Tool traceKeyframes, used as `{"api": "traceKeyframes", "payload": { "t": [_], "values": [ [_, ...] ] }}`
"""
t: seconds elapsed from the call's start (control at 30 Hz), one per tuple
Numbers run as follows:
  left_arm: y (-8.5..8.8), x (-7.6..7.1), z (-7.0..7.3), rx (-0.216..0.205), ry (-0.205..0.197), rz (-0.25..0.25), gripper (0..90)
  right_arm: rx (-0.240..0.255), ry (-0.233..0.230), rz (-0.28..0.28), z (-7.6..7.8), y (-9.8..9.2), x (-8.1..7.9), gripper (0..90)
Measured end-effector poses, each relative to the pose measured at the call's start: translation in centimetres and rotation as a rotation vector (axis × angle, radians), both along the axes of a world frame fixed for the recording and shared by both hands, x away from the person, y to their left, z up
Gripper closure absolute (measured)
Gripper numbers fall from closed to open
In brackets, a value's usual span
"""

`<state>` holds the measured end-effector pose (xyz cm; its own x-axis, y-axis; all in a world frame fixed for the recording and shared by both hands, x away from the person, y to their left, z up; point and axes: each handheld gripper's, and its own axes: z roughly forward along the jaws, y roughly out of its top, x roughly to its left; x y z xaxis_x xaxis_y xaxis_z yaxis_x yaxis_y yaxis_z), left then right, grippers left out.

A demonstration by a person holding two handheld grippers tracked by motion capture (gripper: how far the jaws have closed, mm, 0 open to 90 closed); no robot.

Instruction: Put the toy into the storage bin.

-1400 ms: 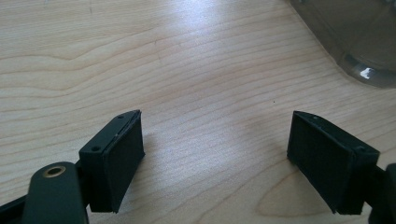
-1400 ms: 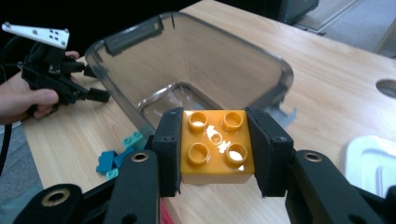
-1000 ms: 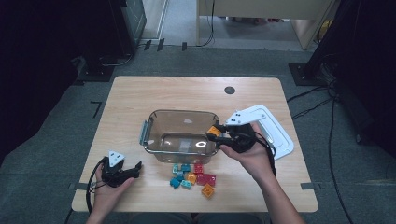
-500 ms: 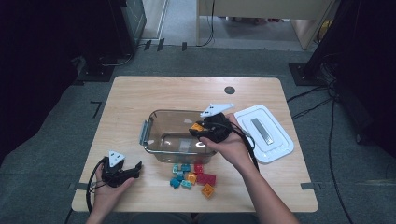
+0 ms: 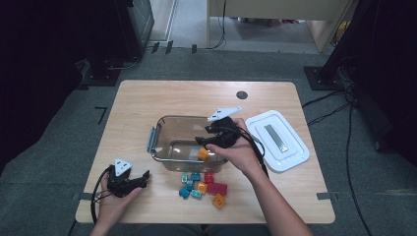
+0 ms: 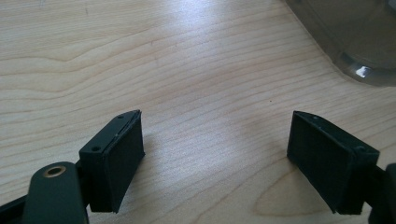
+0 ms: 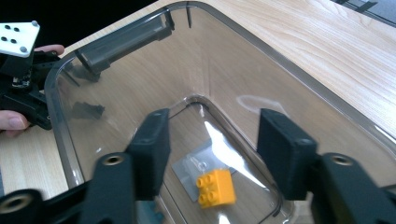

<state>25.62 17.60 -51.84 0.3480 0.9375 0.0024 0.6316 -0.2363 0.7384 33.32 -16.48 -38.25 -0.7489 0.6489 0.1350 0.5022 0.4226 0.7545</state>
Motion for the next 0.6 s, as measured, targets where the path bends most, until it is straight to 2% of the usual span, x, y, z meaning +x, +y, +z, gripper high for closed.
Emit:
{"api": "traceKeyframes", "payload": {
  "t": [0.33, 0.6],
  "values": [
    [0.0, 0.0, 0.0, 0.000, 0.000, 0.000, 18.5, 0.025, -0.037, -0.010, 1.5, -1.2, -1.2, 30.7],
    [0.0, 0.0, 0.0, 0.000, 0.001, 0.000, 18.6, 0.041, -0.081, -0.032, 3.0, -3.2, -3.4, 25.5]
  ]
}}
